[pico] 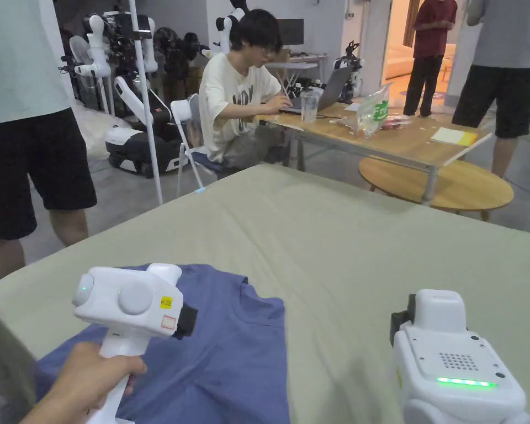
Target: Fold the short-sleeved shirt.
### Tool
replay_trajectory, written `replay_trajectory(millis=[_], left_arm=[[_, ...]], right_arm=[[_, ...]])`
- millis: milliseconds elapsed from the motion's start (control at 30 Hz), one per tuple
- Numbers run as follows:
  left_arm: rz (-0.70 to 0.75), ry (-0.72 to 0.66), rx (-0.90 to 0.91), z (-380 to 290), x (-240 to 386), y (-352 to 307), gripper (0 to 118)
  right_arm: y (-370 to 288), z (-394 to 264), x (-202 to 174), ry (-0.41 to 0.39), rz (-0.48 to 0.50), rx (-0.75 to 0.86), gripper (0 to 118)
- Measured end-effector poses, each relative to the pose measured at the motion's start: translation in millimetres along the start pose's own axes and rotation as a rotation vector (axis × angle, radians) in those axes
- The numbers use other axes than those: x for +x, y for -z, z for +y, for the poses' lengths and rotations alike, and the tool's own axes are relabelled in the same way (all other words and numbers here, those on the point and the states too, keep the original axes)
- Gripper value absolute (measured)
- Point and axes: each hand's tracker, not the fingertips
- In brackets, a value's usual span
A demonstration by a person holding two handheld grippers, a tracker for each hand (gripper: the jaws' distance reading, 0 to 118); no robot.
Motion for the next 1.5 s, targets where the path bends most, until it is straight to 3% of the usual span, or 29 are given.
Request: replay_trajectory(millis=[33, 67, 267, 400, 467, 533, 600, 667, 767, 933, 1067, 1233, 1500], left_arm=[[0.011, -0.007, -0.045, 2.3, -4.6, 8.2, 64], [0.008, -0.011, -0.079, 3.9, -7.9, 16.7, 75], [-0.024, -0.028, -0.149, 7.5, -18.7, 64.6, 76], [0.032, 0.120, -0.212, -12.0, -2.9, 107.1, 79], [0.094, 0.163, -0.113, -24.3, 16.7, 88.9, 76], [0.087, 0.149, -0.126, -27.5, 23.9, 84.1, 72], [0.059, 0.201, -0.084, -26.7, 21.2, 88.4, 44], [0.111, 0.240, -0.062, -28.0, 23.5, 90.4, 0], [0.084, 0.207, -0.048, -35.6, 21.0, 82.9, 0], [-0.014, 0.099, 0.123, -18.7, 14.6, 39.5, 0], [-0.082, 0.099, 0.260, 9.8, 50.7, -14.7, 0], [-0.221, 0.207, 0.393, 52.2, 135.0, -63.1, 0], [-0.566, 0.365, 0.433, 89.3, 307.0, -62.8, 0]], right_arm=[[0.3, -1.7, -0.7, -0.004, 0.003, -0.005, 0], [0.3, -3.2, -0.8, -0.009, 0.004, -0.010, 0], [1.6, -12.0, 9.4, -0.050, -0.013, -0.032, 0], [3.2, -17.9, 19.0, -0.056, -0.029, -0.050, 0], [2.3, -20.4, 23.2, -0.059, -0.036, -0.061, 0], [0.8, -22.9, 27.6, -0.058, -0.041, -0.063, 0], [0.3, -24.2, 30.7, -0.061, -0.049, -0.067, 0], [-0.9, -24.9, 34.0, -0.059, -0.051, -0.073, 0], [-5.7, -25.1, 39.9, -0.055, -0.058, -0.073, 0], [-16.4, -17.6, 58.0, -0.041, -0.086, -0.049, 0], [-25.8, -9.3, 79.0, -0.012, -0.119, -0.027, 0], [-47.0, -0.8, 115.2, 0.017, -0.181, 0.000, 0], [-105.6, 2.4, 197.3, 0.042, -0.367, 0.029, 0]])
